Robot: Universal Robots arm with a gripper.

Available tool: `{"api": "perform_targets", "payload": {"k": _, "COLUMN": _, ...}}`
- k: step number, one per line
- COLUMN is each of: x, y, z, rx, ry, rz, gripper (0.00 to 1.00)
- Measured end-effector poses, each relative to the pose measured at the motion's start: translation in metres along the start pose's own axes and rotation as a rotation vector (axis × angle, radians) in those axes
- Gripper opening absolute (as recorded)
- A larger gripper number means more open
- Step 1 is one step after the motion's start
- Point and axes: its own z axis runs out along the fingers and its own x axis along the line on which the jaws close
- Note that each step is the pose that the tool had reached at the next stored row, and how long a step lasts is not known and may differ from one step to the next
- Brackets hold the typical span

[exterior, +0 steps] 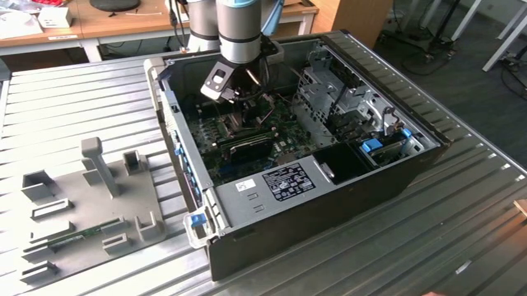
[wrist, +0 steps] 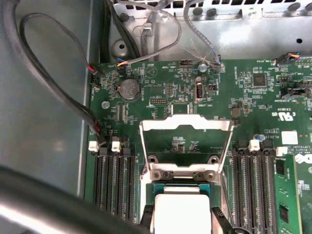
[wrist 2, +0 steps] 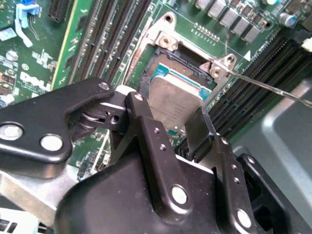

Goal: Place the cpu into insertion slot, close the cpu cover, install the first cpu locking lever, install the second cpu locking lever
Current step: 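Place the cpu into insertion slot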

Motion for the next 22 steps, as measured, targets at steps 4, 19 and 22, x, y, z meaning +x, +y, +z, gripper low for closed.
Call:
{"api": "perform_targets", "payload": {"k": 4, "x": -0.0010, "y": 0.0000, "z": 0.0000, "rx": 0.0000, "ry": 0.0001, "rz": 0.000, "gripper": 0.54}}
{"api": "perform_targets", "payload": {"k": 19, "x": -0.0021, "y": -0.0011, "z": 0.0013, "rx": 0.0000, "ry": 0.0000, "rz": 0.000, "gripper": 0.54}}
{"api": "perform_targets", "payload": {"k": 22, "x": -0.0021, "y": -0.0011, "z": 0.0014, "rx": 0.0000, "ry": 0.0000, "rz": 0.000, "gripper": 0.54}}
